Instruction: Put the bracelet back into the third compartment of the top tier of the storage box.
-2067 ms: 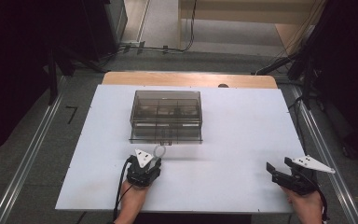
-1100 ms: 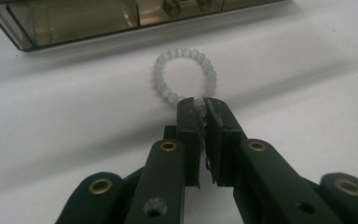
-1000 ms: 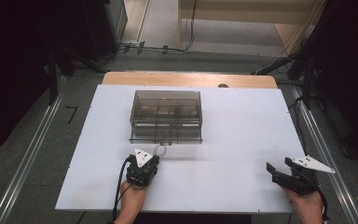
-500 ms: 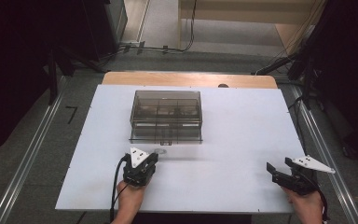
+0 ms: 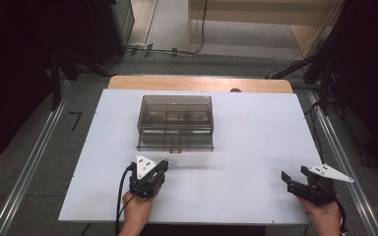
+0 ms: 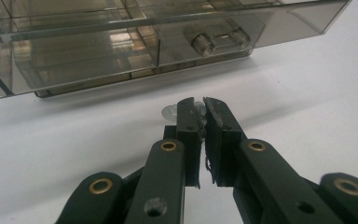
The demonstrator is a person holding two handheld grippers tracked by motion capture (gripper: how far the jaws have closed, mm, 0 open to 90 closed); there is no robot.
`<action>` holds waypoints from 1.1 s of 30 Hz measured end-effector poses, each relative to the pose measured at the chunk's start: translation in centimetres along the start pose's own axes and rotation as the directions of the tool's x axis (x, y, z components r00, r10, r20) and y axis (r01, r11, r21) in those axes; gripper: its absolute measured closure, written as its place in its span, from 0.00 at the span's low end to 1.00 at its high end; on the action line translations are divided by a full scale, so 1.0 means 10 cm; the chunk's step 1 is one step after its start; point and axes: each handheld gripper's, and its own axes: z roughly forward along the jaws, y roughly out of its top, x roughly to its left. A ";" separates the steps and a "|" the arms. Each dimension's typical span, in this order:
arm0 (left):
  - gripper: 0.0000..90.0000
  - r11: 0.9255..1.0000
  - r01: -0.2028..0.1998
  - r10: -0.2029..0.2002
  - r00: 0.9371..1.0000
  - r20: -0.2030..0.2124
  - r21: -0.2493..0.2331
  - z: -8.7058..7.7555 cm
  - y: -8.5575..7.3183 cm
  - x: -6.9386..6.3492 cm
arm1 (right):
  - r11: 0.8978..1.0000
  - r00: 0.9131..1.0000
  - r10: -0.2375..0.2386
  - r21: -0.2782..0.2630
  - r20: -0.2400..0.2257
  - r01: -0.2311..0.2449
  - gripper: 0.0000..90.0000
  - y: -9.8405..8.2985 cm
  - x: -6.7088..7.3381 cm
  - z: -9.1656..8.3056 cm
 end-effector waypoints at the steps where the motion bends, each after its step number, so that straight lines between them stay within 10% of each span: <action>1: 0.94 1.000 -0.001 0.001 1.000 0.002 0.000 -0.01 0.00 0.00 | 1.000 1.000 0.000 0.000 0.000 0.000 0.25 0.00 0.00 0.00; 33: 0.94 0.998 -0.009 0.015 0.996 0.093 -0.063 -0.15 0.14 -0.18 | 1.000 1.000 0.001 0.010 0.002 -0.001 0.25 0.00 0.00 0.01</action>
